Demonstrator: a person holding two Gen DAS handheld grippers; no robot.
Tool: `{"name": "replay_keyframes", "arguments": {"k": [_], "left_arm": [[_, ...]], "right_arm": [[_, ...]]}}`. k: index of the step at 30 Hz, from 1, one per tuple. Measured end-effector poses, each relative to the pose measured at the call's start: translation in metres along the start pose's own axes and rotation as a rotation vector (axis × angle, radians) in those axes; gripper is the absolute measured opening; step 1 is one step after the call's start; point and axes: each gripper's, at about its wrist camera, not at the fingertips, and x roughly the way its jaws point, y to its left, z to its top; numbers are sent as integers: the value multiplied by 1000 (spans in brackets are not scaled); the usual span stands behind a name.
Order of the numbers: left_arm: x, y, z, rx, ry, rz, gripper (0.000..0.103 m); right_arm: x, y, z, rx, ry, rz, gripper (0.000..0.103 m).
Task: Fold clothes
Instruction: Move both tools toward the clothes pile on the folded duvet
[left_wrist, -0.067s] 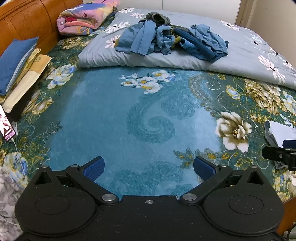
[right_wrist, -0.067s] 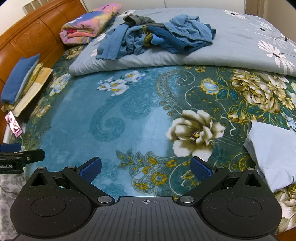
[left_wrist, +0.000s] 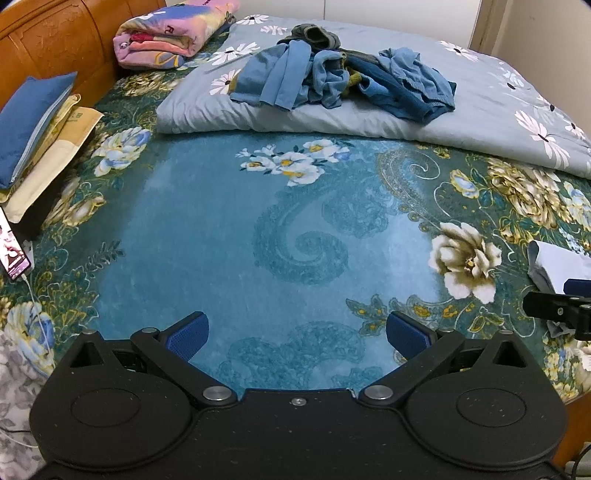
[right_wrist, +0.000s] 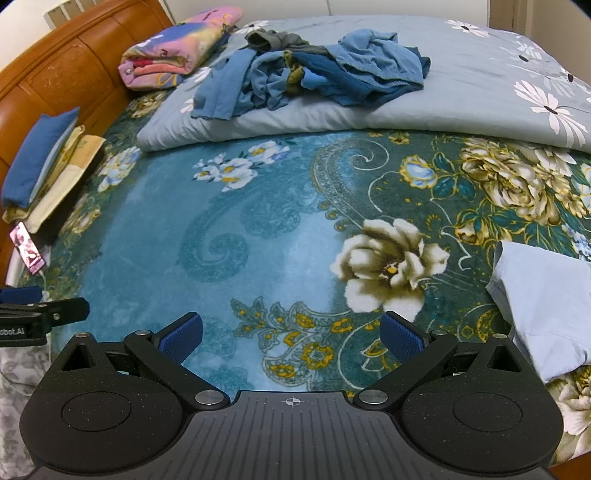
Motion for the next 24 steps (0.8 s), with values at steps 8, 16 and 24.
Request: {"name": "replay_keyframes", "arguments": {"k": [8, 16, 24], "left_arm": [[3, 2, 1, -8, 15, -7, 101], [-1, 8, 12, 2, -68, 4, 101], [-5, 23, 68, 103, -268, -1, 101]], "right_arm": [[4, 3, 2, -5, 1, 3, 103], [9, 12, 8, -13, -19, 1, 103], [15, 25, 40, 7, -108, 5, 103]]}}
